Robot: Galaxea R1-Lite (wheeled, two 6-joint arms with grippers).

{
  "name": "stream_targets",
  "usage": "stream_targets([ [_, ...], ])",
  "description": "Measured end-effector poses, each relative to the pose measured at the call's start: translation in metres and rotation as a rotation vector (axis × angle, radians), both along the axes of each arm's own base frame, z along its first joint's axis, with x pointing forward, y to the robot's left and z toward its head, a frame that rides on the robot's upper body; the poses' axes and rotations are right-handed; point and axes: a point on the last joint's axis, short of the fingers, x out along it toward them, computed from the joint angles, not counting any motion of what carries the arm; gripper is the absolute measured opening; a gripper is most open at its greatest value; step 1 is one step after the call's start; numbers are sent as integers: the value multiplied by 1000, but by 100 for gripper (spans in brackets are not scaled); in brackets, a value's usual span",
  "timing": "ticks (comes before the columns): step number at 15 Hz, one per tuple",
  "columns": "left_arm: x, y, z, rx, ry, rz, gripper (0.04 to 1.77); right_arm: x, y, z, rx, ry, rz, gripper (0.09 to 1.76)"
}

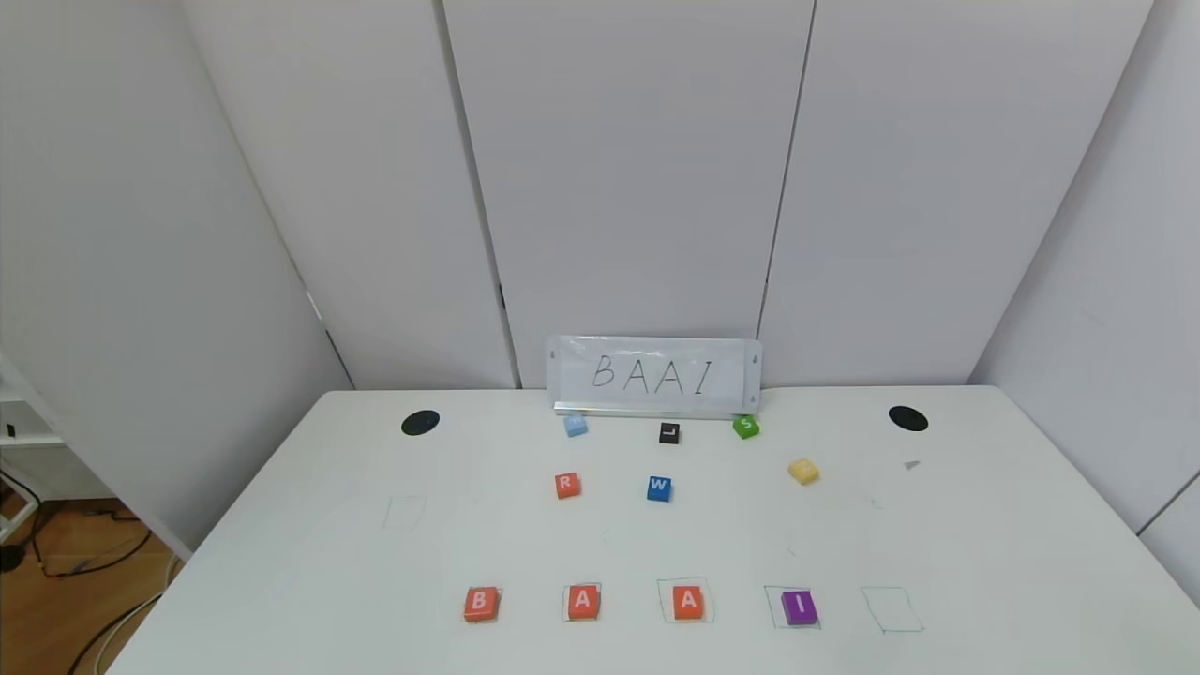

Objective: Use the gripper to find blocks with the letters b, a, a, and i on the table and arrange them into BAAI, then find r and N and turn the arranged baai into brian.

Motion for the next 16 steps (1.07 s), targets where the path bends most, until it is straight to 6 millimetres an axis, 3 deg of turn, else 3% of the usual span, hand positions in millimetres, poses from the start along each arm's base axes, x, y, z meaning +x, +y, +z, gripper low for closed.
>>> stream_targets([
  [5, 39, -1, -68, 5, 168, -27, 172, 32, 0, -52, 7, 81, 7, 171],
  [8, 54, -1, -108, 12, 322, -32, 172, 42, 0, -88, 4, 346, 5, 171],
  [10, 59, -1, -132, 2, 457, -21, 172, 43, 0, -97, 37, 433, 25, 171],
  [16, 60, -1, -138, -15, 484, -25, 172, 43, 0, -98, 62, 435, 31, 171],
])
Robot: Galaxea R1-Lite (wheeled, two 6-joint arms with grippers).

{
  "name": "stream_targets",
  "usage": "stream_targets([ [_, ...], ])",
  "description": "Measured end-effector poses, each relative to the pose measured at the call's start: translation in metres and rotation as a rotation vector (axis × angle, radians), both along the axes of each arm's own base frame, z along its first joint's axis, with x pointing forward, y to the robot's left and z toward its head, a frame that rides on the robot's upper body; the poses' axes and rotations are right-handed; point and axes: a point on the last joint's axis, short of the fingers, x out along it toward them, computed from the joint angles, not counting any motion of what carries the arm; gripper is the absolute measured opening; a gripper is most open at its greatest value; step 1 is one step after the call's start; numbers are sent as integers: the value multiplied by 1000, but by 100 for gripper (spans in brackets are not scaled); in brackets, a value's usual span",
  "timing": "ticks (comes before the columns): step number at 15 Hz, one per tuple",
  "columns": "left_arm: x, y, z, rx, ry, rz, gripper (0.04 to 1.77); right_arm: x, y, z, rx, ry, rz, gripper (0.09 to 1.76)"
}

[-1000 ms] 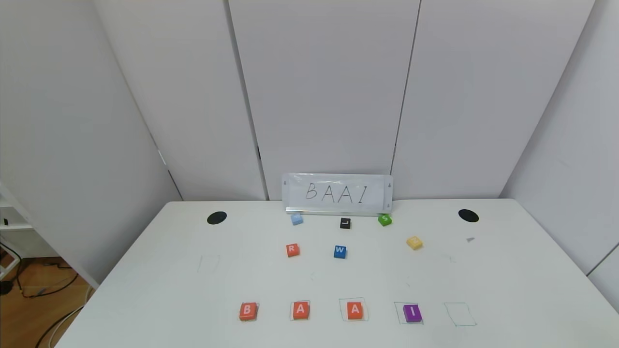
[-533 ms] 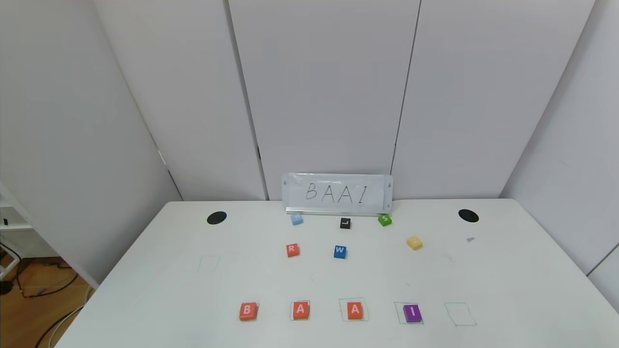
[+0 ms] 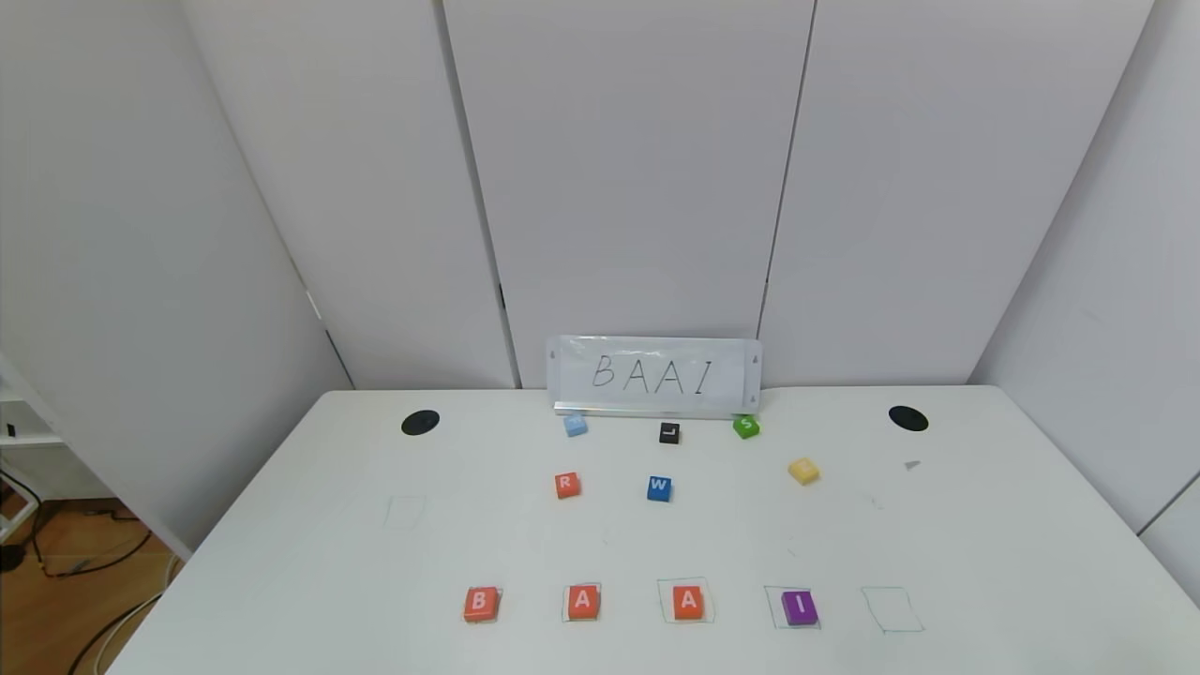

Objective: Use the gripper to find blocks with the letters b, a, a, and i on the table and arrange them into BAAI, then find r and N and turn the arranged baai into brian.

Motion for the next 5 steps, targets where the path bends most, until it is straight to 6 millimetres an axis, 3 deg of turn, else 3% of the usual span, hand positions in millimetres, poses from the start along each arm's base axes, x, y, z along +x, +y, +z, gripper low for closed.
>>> stream_targets([
  [5, 0, 0, 0, -31, -3, 7, 172, 0, 0, 0, 34, 0, -4, 171],
])
